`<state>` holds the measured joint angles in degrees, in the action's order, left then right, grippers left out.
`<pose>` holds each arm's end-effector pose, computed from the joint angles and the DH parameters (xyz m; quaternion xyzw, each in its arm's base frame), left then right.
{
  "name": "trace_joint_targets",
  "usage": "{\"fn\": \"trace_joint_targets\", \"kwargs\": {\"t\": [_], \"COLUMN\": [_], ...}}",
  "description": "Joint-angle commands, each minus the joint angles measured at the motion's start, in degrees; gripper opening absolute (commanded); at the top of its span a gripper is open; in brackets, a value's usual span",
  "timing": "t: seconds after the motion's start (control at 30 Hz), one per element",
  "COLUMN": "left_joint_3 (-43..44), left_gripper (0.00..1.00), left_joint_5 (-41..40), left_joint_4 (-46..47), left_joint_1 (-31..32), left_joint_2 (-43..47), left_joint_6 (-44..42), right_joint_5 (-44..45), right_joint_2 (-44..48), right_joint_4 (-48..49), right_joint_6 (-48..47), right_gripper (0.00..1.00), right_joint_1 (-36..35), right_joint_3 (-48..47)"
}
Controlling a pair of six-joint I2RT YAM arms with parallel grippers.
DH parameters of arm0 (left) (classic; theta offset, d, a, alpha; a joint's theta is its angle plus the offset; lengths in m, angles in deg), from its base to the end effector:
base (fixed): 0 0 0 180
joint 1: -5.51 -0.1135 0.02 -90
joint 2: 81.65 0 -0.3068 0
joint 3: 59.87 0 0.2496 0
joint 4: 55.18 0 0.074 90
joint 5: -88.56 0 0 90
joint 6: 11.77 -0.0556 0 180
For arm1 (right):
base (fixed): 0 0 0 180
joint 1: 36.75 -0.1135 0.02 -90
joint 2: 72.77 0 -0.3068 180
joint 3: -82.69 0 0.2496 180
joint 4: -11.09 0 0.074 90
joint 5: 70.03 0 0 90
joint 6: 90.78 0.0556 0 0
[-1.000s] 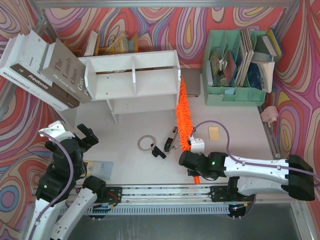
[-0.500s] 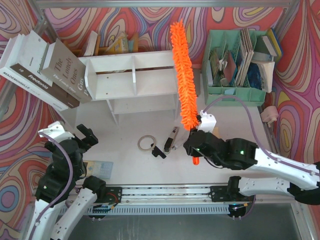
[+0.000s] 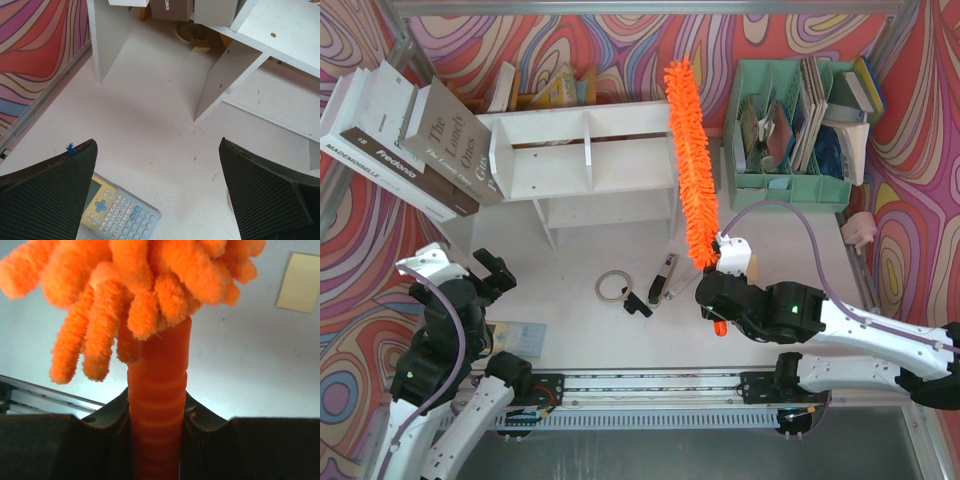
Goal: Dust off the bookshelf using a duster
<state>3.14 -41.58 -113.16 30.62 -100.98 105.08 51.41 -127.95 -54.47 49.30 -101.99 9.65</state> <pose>0.0369 0.0223 0.3587 -0.2218 0.7384 -0.0089 0.6368 0.0951 0.1369 0.3521 -0.0215 0.9028 0.1583 0.3993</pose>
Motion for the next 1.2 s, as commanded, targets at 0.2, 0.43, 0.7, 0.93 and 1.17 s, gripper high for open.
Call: {"fn": "trace_joint_targets", "kwargs": {"t": [0.2, 0.43, 0.7, 0.93, 1.17], "left_joint_3": [0.91, 0.98, 0.99, 0.94, 0.97], "left_gripper": [0.98, 0.98, 0.98, 0.98, 0.98], "left_joint_5": [-0.19, -0.11, -0.12, -0.28, -0.20], "left_joint_4": [-0.63, -0.57, -0.69, -0.69, -0.66], "left_joint_1": [0.16, 0.19, 0.19, 0.15, 0.13], "left_joint_2": [-0.26, -0.88, -1.00, -0.89, -0.95], "left_joint_6": [0.48, 0.38, 0.35, 0.39, 0.39], "right_joint_5": [-0.45, -5.30, -10.78, -14.05, -8.18], "right_joint_2": [0.65, -0.56, -5.39, -9.81, -6.28], "right_joint_4": [4.13, 9.49, 15.08, 19.79, 14.38], "right_joint_6": [3.33, 2.99, 3.02, 4.38, 3.65], "right_gripper": [0.00, 0.00, 0.00, 0.00, 0.00], "right_joint_1": [-0.16, -0.20, -0.17, -0.11, -0.11], "right_joint_3": [7.71, 13.64, 19.05, 22.48, 17.66]}}
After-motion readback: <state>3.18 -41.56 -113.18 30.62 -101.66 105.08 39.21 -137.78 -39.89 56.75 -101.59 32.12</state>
